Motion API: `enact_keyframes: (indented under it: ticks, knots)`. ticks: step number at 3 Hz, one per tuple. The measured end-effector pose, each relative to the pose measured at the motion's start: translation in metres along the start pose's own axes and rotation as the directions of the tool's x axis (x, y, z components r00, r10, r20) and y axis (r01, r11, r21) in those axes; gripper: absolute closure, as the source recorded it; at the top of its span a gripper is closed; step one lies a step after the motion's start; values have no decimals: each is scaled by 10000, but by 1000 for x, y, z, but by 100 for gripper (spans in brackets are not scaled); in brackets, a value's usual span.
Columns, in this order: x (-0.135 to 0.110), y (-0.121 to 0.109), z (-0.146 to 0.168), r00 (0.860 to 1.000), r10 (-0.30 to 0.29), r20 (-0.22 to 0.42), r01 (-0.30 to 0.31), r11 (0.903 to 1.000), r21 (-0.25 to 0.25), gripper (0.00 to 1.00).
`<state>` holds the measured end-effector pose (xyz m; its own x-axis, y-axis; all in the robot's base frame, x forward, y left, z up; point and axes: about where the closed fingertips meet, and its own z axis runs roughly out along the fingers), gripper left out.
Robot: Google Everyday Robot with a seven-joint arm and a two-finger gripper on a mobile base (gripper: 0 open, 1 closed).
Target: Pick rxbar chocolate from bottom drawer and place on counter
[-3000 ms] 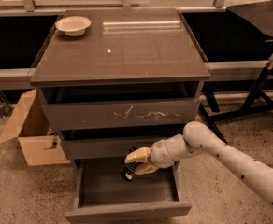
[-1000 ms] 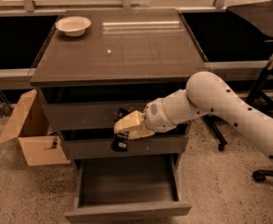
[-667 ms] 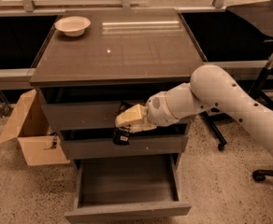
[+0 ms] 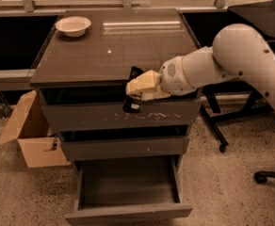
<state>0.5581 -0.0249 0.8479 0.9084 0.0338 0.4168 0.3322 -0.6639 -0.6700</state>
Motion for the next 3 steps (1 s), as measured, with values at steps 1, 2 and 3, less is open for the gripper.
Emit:
enact_keyframes:
  ticks: [1, 2, 3]
  knots:
    - [40, -9, -27, 9966, -212, -790, 222, 9997, 110, 100]
    - [83, -5, -38, 9915, 34, -1303, 6, 9995, 301, 100]
    - [126, -2, -43, 9813, 504, -1857, -409, 9977, 549, 100]
